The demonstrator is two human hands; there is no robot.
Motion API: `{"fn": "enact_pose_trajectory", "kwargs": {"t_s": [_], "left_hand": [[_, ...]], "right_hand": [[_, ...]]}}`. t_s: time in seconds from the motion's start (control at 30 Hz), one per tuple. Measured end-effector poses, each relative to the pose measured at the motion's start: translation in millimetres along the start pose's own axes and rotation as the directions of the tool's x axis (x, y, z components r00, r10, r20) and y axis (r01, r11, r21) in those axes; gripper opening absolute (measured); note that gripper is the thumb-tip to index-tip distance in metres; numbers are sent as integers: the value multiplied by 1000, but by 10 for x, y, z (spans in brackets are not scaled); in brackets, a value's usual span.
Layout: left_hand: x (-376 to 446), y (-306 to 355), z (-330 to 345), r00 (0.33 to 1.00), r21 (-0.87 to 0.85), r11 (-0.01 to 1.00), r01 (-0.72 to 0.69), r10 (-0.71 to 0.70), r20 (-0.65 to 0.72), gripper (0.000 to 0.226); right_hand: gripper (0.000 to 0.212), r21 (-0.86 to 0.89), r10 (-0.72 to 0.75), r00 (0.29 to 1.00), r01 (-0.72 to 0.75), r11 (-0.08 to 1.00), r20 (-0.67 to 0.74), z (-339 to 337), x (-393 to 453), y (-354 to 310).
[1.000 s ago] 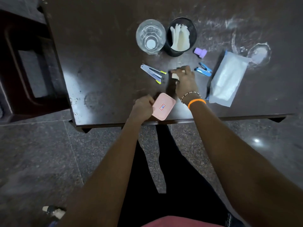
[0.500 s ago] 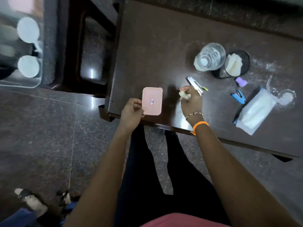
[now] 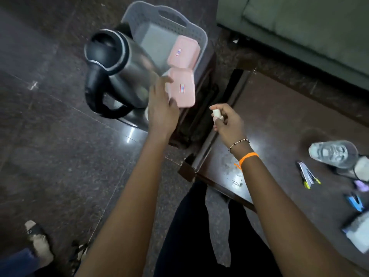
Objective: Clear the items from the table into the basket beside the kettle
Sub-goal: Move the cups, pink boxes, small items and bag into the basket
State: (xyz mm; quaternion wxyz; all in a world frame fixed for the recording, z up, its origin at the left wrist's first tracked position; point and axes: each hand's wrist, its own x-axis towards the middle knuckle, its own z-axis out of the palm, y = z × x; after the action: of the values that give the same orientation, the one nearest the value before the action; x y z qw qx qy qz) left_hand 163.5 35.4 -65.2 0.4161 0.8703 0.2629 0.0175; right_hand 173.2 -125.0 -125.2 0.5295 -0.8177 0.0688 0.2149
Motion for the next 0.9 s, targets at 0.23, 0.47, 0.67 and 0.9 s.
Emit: {"fn": "enact_pose_trajectory", "kwargs": {"t_s": [0.23,0.47,0.67,0.9], "left_hand": [[1150,352,-109,988,429,894,-131,151,-12,55],[1795,237,53,993,703,703,-105,33,115,48],[1922,61,241,953,788,604,-118,-154,261,46],[1906,46,274,895,852,482,-203,-262,362,50]], "right_hand": [[40,-71,-136,987,130,989,-91,260,342,-418],[38,-137,-200,964,177,975,-177,258,702,-625],[40,-261,-218,956,164,951,-197,202,1058,-815],[43,-274,-274,955,236,932,-111,288,1559,-1107]]}}
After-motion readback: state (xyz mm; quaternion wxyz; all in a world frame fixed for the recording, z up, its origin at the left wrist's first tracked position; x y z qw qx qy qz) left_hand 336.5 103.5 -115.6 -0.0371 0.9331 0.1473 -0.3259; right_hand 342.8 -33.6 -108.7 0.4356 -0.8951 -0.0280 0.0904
